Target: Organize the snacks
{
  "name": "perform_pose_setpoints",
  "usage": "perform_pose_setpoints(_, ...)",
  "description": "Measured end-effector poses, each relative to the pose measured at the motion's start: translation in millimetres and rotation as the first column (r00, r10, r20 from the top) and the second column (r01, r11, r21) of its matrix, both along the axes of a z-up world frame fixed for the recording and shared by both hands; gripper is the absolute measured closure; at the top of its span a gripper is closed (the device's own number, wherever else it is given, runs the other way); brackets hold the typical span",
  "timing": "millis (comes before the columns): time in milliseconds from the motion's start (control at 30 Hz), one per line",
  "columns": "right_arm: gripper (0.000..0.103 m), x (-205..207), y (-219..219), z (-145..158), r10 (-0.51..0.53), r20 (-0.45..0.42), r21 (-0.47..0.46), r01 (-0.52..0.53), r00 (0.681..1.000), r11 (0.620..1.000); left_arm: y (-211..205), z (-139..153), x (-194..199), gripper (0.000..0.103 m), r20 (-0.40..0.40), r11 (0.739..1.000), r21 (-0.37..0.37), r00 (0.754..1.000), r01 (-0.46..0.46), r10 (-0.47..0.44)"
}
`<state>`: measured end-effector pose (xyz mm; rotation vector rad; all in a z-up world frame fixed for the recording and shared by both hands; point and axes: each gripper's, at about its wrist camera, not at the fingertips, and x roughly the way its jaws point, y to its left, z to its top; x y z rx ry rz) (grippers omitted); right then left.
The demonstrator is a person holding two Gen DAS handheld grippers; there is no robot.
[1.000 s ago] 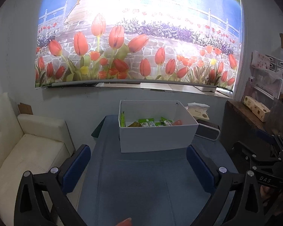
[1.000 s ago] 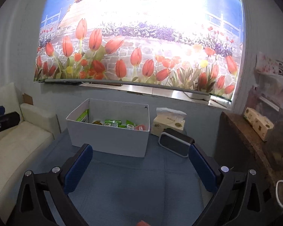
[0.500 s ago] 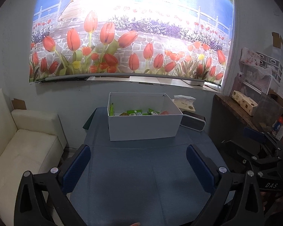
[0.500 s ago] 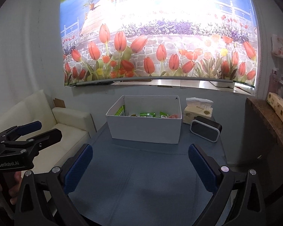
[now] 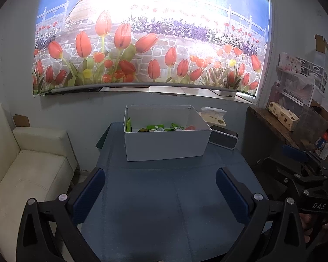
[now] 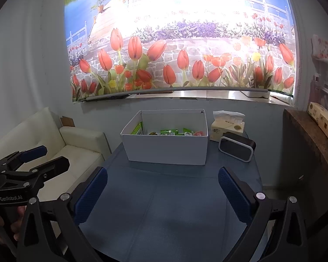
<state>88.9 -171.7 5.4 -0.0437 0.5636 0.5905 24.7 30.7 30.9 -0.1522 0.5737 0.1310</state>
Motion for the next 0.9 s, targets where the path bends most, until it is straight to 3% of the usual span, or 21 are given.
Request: perform_pose_setpoints(900, 0.000, -1.0, -0.3, -1.3, 0.016, -0.009, -0.003, -0.016, 1.000, 1.000, -2.7, -2.3, 0.0, 0.000, -0.018, 1.000, 0.012, 1.000, 0.001, -0.001)
